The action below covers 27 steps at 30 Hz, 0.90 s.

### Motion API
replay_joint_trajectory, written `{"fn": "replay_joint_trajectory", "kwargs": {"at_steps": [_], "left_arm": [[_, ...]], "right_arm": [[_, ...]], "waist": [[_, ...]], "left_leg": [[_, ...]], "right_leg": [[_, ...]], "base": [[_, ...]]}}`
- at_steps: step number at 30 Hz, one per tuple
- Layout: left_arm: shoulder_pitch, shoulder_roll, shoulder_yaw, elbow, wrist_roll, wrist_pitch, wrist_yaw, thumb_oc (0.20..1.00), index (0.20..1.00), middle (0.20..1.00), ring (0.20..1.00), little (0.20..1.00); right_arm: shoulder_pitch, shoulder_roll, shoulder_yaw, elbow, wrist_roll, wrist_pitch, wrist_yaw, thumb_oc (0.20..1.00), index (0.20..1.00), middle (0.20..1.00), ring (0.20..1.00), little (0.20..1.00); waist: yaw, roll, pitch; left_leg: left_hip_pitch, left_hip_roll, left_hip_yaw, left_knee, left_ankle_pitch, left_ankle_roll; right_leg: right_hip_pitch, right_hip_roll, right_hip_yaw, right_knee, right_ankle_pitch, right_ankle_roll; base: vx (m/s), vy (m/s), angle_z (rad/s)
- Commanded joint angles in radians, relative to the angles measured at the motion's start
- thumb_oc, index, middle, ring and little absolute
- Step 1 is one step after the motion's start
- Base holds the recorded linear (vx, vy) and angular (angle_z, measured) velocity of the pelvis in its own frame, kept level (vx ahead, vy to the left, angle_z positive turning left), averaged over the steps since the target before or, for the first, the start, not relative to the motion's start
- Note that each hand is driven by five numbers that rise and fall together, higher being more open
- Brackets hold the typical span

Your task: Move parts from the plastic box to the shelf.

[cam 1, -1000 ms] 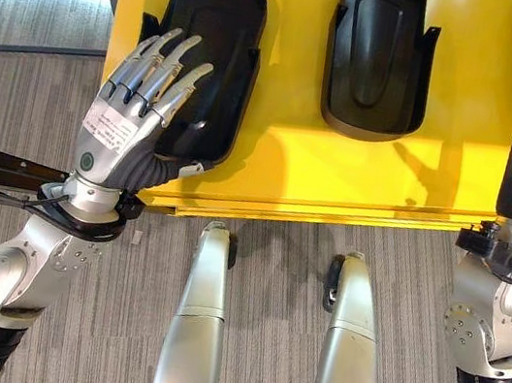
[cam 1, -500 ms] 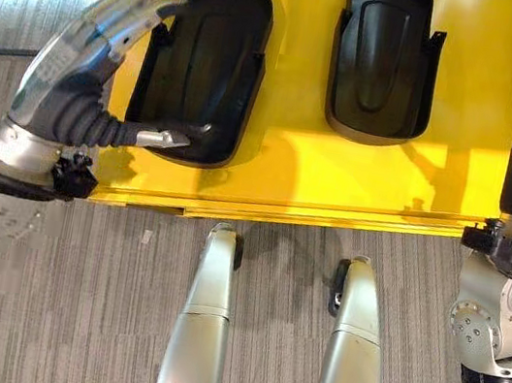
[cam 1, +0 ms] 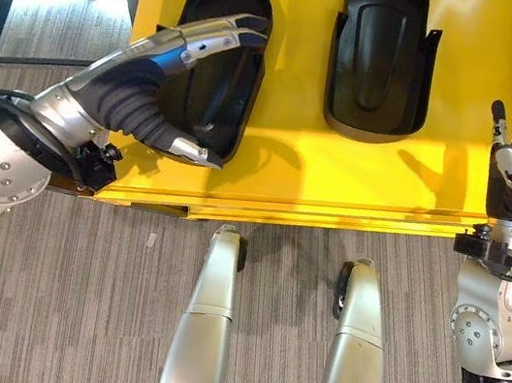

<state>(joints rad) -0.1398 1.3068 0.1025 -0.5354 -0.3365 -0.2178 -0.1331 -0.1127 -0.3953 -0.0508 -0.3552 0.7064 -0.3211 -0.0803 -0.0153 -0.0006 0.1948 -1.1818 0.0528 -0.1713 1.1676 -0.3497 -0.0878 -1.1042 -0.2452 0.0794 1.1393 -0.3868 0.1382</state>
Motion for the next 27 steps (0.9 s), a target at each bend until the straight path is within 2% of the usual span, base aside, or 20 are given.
{"fn": "replay_joint_trajectory", "kwargs": {"at_steps": [1,13,18,27], "left_arm": [[-0.182,0.067,-0.048,0.071,-0.106,0.006,-0.047,1.000,1.000,1.000,1.000,1.000],[-0.354,0.075,-0.204,0.229,-0.185,0.029,-0.036,1.000,1.000,1.000,1.000,1.000],[-0.423,0.068,-0.248,0.325,-0.118,0.042,-0.007,1.000,1.000,1.000,1.000,1.000],[-0.459,0.054,-0.239,0.467,0.012,0.062,0.037,1.000,1.000,1.000,1.000,1.000]], "right_arm": [[-0.056,0.014,-0.028,-0.029,0.034,-0.031,0.033,1.000,1.000,1.000,1.000,1.000],[-0.057,0.010,-0.013,-0.013,0.053,-0.022,0.053,1.000,1.000,1.000,1.000,1.000],[-0.057,0.010,-0.012,-0.009,0.059,-0.020,0.058,1.000,1.000,1.000,1.000,1.000],[-0.051,0.011,-0.019,-0.004,0.065,-0.013,0.065,1.000,1.000,1.000,1.000,1.000]], "waist": [[-0.058,0.006,-0.008],[-0.069,0.007,-0.008],[-0.071,0.006,-0.007],[-0.071,0.006,-0.003]], "left_leg": [[0.049,-0.002,0.090,-0.031,-0.045,0.060],[0.043,0.003,0.094,-0.028,-0.039,0.060],[0.044,0.003,0.095,-0.024,-0.043,0.060],[0.040,0.006,0.098,-0.017,-0.045,0.061]], "right_leg": [[0.003,0.014,-0.040,0.034,-0.046,-0.069],[-0.004,0.016,-0.038,0.034,-0.041,-0.068],[-0.004,0.018,-0.034,0.035,-0.042,-0.068],[-0.009,0.018,-0.034,0.045,-0.047,-0.071]], "base": [[0.00,0.006,-0.05],[0.00,0.003,-0.01],[0.00,0.004,-0.02],[0.00,0.005,0.05]]}}
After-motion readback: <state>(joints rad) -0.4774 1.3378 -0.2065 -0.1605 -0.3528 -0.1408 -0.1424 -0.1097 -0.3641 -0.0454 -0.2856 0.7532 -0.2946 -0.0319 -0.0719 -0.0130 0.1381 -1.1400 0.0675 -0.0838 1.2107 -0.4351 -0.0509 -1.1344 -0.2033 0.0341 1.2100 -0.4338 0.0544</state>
